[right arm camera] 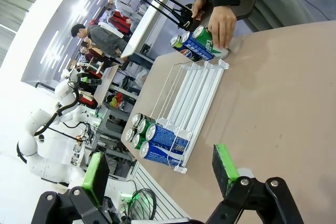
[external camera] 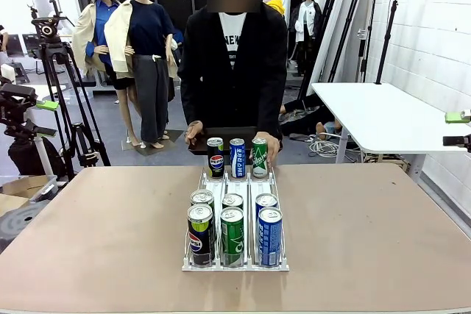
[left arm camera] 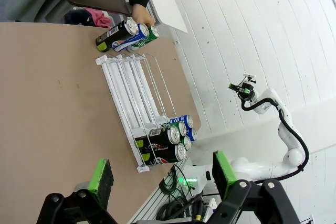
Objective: Retrieve and hand over the desired beverage to the person.
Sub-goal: Pick up a can of the same type that the person held from the Automatic Can Dispenser.
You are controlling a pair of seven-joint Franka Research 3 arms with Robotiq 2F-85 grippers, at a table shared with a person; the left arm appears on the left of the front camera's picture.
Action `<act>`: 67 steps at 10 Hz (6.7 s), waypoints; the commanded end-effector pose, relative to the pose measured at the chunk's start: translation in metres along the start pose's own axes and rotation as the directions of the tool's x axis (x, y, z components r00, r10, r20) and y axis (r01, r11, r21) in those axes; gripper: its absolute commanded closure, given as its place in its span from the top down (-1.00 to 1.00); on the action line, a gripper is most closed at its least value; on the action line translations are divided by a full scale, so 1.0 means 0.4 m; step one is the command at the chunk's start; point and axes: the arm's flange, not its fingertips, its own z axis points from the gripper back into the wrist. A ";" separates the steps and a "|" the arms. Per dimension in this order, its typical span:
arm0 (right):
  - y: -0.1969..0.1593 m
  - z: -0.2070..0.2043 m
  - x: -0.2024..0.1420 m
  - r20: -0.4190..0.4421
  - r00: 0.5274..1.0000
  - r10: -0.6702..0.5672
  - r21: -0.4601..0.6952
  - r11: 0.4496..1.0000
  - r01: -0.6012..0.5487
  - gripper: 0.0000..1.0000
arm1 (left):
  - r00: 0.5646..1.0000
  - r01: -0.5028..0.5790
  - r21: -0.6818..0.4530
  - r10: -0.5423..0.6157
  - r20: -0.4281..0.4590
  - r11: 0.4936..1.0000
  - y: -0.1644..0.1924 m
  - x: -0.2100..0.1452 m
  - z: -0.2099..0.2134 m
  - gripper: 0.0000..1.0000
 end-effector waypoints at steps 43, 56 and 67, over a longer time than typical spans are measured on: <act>-0.002 -0.001 0.000 -0.002 1.000 -0.007 -0.001 1.000 0.007 1.00 | 1.000 -0.010 0.000 0.010 0.001 1.000 -0.003 0.001 0.001 1.00; -0.002 -0.001 0.000 -0.002 1.000 -0.007 -0.001 1.000 0.007 1.00 | 1.000 -0.010 0.000 0.010 0.001 1.000 -0.003 0.001 0.001 1.00; -0.002 -0.001 0.000 -0.002 1.000 -0.007 -0.001 1.000 0.007 1.00 | 1.000 0.000 0.000 0.000 0.000 1.000 0.000 0.000 0.000 1.00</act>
